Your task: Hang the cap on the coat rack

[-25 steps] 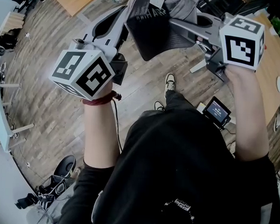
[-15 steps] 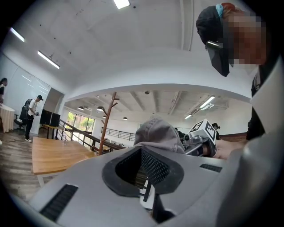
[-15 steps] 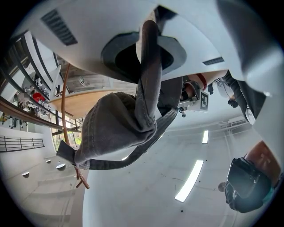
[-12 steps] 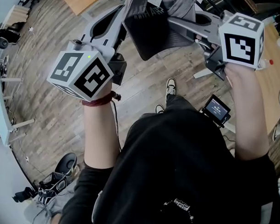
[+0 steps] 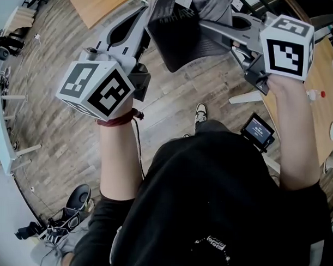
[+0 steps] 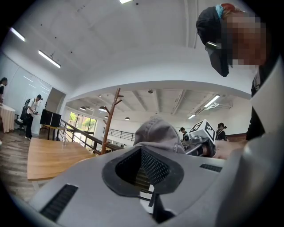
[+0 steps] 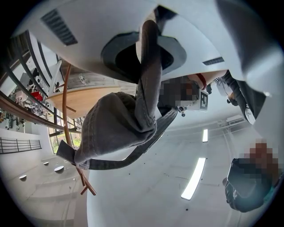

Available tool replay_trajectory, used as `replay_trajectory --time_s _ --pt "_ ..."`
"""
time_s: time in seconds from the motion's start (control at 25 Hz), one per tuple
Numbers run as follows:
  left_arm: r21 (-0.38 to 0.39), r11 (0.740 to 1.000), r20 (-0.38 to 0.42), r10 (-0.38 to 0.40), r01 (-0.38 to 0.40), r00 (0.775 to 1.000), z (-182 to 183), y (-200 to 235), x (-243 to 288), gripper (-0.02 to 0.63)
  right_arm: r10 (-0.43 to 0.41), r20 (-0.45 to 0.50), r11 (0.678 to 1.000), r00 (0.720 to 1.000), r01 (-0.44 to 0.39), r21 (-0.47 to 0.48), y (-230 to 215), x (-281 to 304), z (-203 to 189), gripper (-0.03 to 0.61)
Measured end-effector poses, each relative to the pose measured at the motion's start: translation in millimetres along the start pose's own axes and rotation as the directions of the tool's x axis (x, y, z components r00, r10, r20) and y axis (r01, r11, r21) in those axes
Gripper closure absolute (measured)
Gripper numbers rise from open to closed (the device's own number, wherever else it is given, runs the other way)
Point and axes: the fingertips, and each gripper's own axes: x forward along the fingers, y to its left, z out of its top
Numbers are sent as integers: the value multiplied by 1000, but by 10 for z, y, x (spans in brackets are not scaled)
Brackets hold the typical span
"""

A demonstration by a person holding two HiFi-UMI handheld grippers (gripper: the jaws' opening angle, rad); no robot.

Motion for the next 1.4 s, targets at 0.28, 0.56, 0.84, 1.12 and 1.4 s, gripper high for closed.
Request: replay_trajectory --time_s 0.28,0.56,0.84,1.12,1.4 --pt "3 1000 0 11 -11 1000 124 139 473 609 15 4 1000 1000 -15 -10 -414 -53 281 538" --pt "22 1000 10 16 -16 1000 325 -41 746 609 30 4 1000 1000 -30 -2 -583 -344 444 538" --pt "26 999 0 19 -19 1000 608 101 877 609 46 0 999 999 -46 -24 -627 -305 817 538" --pt "31 999 -14 32 -32 999 573 339 1037 609 63 6 998 998 -63 -4 -886 -135 861 538" --pt "12 1000 -22 28 -28 999 740 808 1471 609 52 2 999 999 -52 10 -1355 100 1244 538"
